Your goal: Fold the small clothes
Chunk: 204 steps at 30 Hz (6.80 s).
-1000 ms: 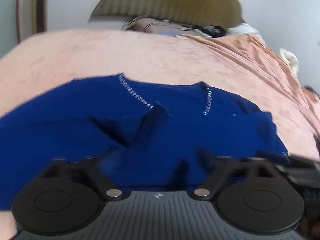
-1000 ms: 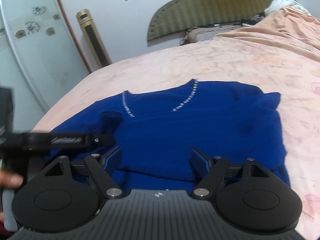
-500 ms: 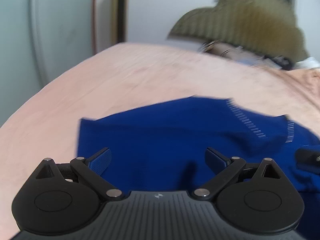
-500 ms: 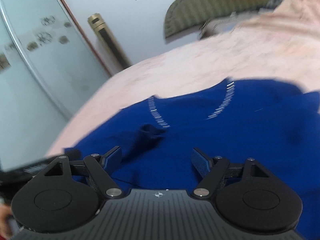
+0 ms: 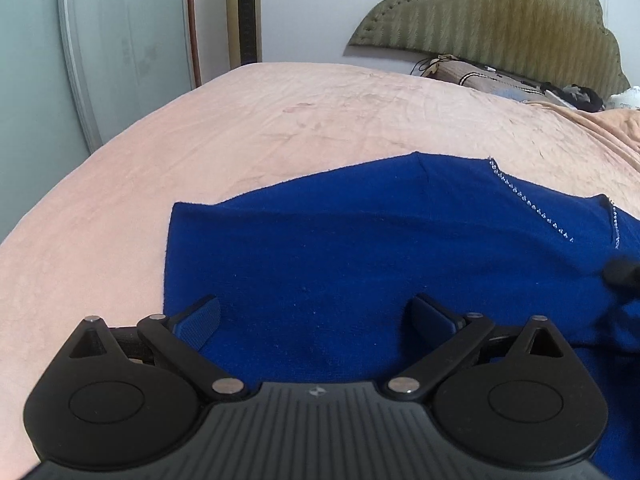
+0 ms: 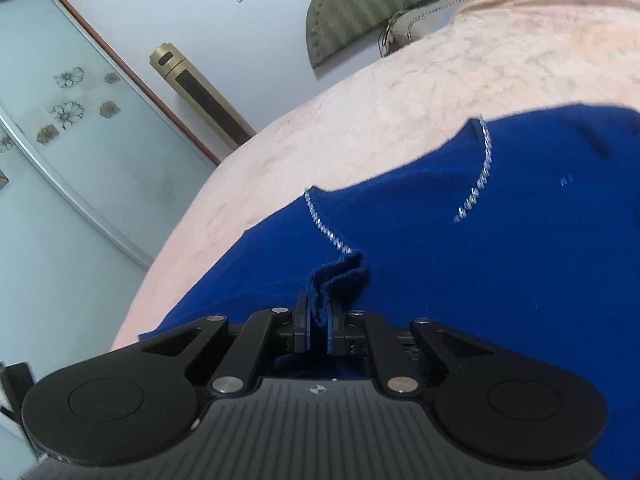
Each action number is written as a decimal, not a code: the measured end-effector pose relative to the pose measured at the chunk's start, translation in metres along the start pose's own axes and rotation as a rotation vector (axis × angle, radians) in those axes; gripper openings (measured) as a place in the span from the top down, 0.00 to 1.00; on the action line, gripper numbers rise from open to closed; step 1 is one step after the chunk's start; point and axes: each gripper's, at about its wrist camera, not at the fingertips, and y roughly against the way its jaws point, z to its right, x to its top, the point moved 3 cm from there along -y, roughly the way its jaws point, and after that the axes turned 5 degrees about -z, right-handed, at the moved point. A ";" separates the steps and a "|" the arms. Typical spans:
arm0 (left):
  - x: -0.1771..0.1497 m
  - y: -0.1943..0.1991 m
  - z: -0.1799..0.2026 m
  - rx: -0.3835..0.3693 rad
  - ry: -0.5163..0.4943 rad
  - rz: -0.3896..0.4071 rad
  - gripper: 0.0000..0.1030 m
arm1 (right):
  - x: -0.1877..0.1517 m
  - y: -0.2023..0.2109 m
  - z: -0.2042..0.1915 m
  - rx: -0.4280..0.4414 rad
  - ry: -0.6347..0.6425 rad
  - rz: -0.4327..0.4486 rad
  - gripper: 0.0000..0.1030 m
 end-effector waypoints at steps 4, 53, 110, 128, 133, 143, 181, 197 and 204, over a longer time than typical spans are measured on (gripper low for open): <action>-0.001 0.015 0.004 -0.054 -0.003 0.028 0.00 | 0.001 -0.011 0.006 -0.002 -0.021 -0.053 0.73; 0.017 0.006 0.010 0.097 -0.101 0.024 0.00 | 0.025 0.103 0.131 -0.317 -0.096 0.279 0.90; 0.009 -0.001 0.026 0.017 -0.056 -0.054 0.00 | -0.013 0.082 0.079 -0.494 0.293 0.136 0.44; -0.022 0.026 0.021 -0.025 -0.078 -0.089 0.00 | -0.048 0.149 0.094 -0.461 0.198 0.165 0.31; -0.038 0.035 0.020 -0.052 -0.090 -0.111 0.00 | -0.063 0.170 0.109 -0.435 0.121 0.177 0.31; -0.072 0.067 -0.003 -0.145 -0.093 -0.148 0.00 | -0.098 0.195 0.114 -0.425 0.165 0.114 0.27; -0.012 0.036 0.056 -0.340 -0.090 -0.063 0.87 | -0.039 0.114 0.042 -0.400 0.521 0.144 0.89; -0.087 0.086 -0.004 -0.370 -0.052 -0.142 0.28 | -0.112 0.176 0.069 -0.326 0.274 0.041 0.34; -0.123 0.116 -0.001 -0.361 -0.155 -0.136 0.16 | -0.159 0.201 0.071 -0.286 0.193 0.019 0.30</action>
